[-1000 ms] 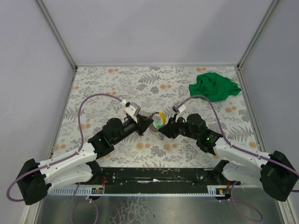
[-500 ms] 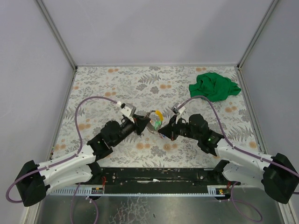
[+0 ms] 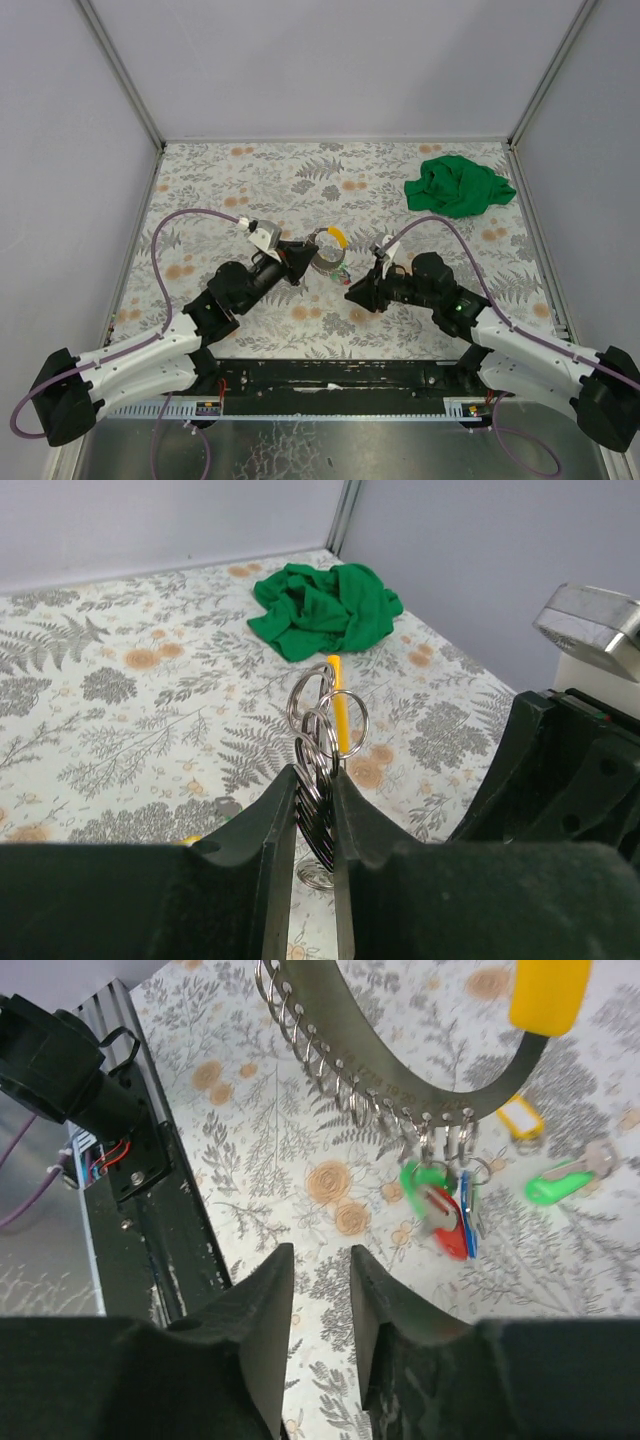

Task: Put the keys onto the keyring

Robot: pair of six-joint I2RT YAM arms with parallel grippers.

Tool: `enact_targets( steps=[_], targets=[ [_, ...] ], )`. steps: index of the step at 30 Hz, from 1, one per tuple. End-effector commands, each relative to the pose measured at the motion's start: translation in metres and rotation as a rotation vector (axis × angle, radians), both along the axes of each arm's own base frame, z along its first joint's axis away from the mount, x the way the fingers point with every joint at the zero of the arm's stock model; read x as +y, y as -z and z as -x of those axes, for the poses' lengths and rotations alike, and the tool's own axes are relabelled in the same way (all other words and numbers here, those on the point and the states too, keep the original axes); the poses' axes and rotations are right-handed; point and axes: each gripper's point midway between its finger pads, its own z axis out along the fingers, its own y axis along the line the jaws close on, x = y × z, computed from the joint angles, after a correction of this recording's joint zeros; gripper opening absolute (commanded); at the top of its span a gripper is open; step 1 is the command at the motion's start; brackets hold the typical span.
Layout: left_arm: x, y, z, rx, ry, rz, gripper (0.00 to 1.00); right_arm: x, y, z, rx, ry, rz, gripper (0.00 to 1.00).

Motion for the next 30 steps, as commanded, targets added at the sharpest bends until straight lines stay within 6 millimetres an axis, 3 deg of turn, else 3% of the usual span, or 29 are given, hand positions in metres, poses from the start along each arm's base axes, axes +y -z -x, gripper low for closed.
enact_targets(
  steps=[1,12,22,30],
  targets=[
    [0.000,-0.040,0.006,-0.108,0.020,0.109,0.00,-0.006,-0.024,-0.010,-0.160,0.027,-0.018,0.37],
    [0.008,-0.036,-0.005,0.026,-0.072,0.176,0.00,0.011,-0.054,-0.017,-0.250,0.025,-0.166,0.37],
    [0.008,-0.033,-0.005,0.071,-0.074,0.176,0.00,0.031,-0.044,-0.014,-0.280,-0.006,-0.226,0.28],
    [0.006,-0.033,-0.002,0.084,-0.060,0.185,0.00,0.034,-0.039,-0.026,-0.312,0.061,-0.246,0.22]
  ],
)
